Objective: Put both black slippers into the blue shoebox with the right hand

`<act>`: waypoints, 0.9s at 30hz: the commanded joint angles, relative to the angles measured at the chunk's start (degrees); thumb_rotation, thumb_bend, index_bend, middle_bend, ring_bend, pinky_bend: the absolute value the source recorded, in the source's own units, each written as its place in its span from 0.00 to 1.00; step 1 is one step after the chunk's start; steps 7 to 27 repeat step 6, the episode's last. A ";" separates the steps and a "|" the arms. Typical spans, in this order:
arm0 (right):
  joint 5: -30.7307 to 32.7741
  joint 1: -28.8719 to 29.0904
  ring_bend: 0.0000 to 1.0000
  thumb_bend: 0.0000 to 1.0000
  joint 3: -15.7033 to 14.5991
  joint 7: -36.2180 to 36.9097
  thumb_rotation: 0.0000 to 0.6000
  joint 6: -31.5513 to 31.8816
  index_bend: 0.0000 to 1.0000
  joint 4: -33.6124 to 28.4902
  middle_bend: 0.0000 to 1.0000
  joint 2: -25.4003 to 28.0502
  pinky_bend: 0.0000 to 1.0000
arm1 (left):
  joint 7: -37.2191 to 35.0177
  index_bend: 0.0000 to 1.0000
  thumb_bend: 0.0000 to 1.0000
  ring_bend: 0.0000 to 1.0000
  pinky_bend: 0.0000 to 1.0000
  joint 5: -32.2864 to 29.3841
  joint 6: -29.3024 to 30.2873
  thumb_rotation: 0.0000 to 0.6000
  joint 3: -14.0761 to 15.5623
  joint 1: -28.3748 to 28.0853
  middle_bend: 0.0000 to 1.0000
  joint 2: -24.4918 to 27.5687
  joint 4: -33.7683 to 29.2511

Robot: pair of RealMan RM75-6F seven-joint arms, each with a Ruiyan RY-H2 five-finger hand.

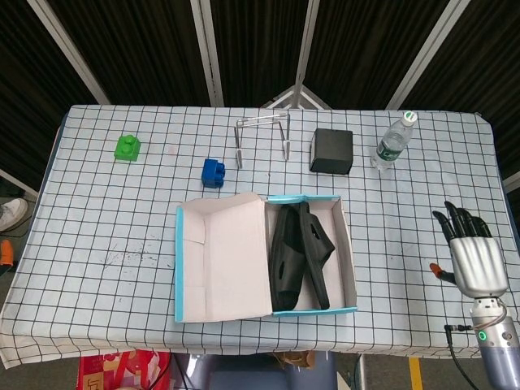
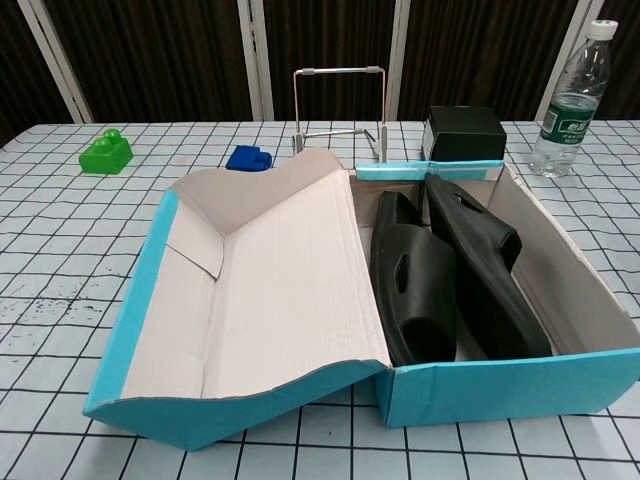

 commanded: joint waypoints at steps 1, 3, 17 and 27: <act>-1.70 -2.47 0.12 0.12 -0.13 0.04 1.00 1.84 0.18 2.69 0.09 -2.41 0.19 | 0.33 0.15 0.69 0.00 0.02 -0.50 -0.69 1.00 0.33 0.31 0.00 1.02 -1.43; -1.93 -3.20 0.12 0.12 0.12 0.21 1.00 1.76 0.18 3.57 0.09 -2.97 0.19 | 0.31 0.15 0.69 0.00 0.02 -0.40 -0.47 1.00 0.42 0.55 0.00 1.48 -2.10; -2.48 -3.92 0.12 0.12 0.51 0.40 1.00 1.35 0.18 3.89 0.09 -3.16 0.19 | 0.01 0.15 0.69 0.00 0.02 -0.19 -0.08 1.00 0.59 0.94 0.00 2.00 -2.69; -2.48 -3.92 0.12 0.12 0.51 0.40 1.00 1.35 0.18 3.89 0.09 -3.16 0.19 | 0.01 0.15 0.69 0.00 0.02 -0.19 -0.08 1.00 0.59 0.94 0.00 2.00 -2.69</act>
